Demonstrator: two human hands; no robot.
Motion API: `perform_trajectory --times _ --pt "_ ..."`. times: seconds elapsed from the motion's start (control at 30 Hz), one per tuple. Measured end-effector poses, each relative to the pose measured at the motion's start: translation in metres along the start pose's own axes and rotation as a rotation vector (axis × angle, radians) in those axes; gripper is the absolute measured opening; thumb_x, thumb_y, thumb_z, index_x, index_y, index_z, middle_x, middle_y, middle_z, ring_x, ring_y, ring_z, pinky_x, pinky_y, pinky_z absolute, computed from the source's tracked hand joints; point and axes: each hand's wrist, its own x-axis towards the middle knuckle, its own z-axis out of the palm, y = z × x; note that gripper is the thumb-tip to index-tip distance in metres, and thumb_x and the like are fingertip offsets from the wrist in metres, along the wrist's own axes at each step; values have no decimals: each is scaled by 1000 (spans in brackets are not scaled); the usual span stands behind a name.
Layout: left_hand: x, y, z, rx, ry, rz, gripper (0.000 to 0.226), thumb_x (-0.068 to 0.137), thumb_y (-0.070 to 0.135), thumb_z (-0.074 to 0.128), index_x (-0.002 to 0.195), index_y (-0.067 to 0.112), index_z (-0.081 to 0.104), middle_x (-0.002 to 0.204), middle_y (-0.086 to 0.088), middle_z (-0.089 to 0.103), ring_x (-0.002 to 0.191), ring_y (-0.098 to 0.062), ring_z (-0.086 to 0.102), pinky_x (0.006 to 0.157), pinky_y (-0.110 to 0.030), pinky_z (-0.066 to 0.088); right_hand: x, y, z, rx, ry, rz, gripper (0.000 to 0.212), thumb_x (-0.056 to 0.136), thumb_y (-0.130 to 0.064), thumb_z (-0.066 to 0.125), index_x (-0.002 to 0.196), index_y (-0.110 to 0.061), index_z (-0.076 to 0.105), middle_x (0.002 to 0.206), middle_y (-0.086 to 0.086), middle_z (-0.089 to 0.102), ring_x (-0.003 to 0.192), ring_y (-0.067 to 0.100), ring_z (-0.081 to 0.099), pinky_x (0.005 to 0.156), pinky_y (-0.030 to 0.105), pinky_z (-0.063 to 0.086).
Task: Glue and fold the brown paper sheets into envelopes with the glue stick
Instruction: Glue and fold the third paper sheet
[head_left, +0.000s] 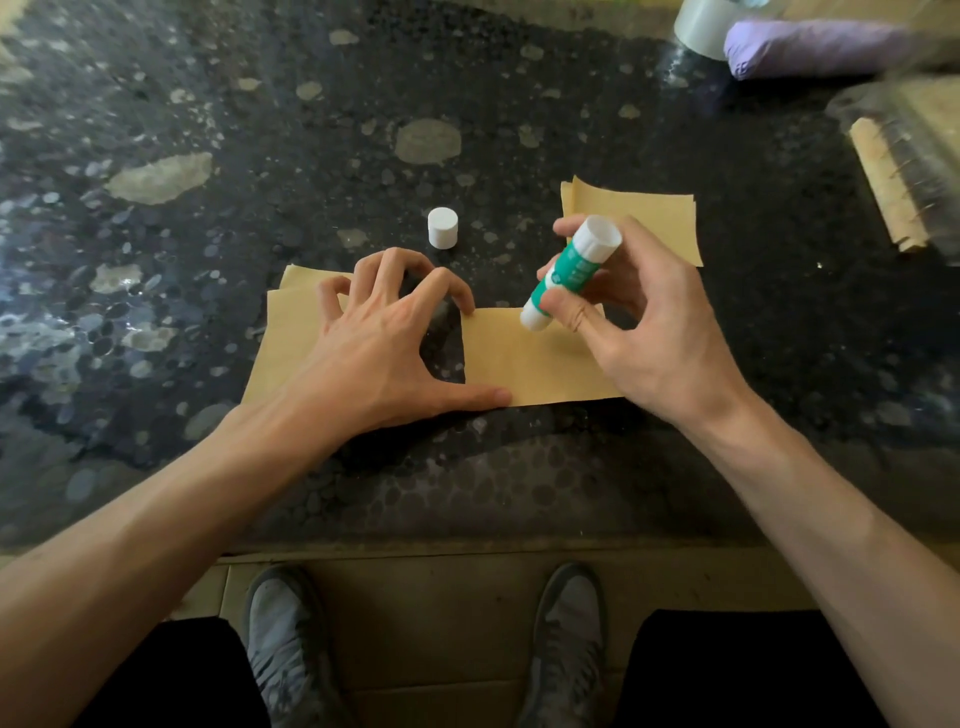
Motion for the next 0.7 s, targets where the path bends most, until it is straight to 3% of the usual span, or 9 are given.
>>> perform_trajectory --times 0.17,0.3,0.47,0.57,0.7 --pt "0 1 0 -1 -1 0 86 53 99 58 122 48 47 135 12 32 142 -15 22 112 -45 18 -11 2 -1 -83 -119 39 38 93 -32 77 126 -25 59 121 -15 69 115 4 66 100 33 56" --pt "0 0 1 -3 8 6 85 54 98 60 122 49 47 135 12 33 141 -16 23 111 -45 20 -13 -2 1 -129 -182 26 36 95 -35 75 127 -31 58 119 -23 65 114 -3 62 95 19 53" --pt "0 0 0 -9 -5 5 85 55 97 61 123 49 47 137 11 33 142 -16 23 112 -47 20 -13 -3 3 -165 -99 -3 42 88 -46 78 124 -30 65 109 -29 63 107 -7 61 87 9 49" --pt "0 1 -2 -3 -16 0 85 55 97 61 123 49 46 139 11 32 143 -17 21 113 -47 20 -13 -1 2 -197 -103 -2 41 90 -41 78 128 -32 66 109 -30 63 107 -9 61 90 11 50" --pt "1 1 -2 3 -33 -6 84 56 97 61 124 50 45 141 11 31 144 -17 19 115 -49 19 -14 -3 0 -220 -172 -4 38 93 -28 76 127 -38 61 112 -35 57 106 -26 52 90 -2 40"
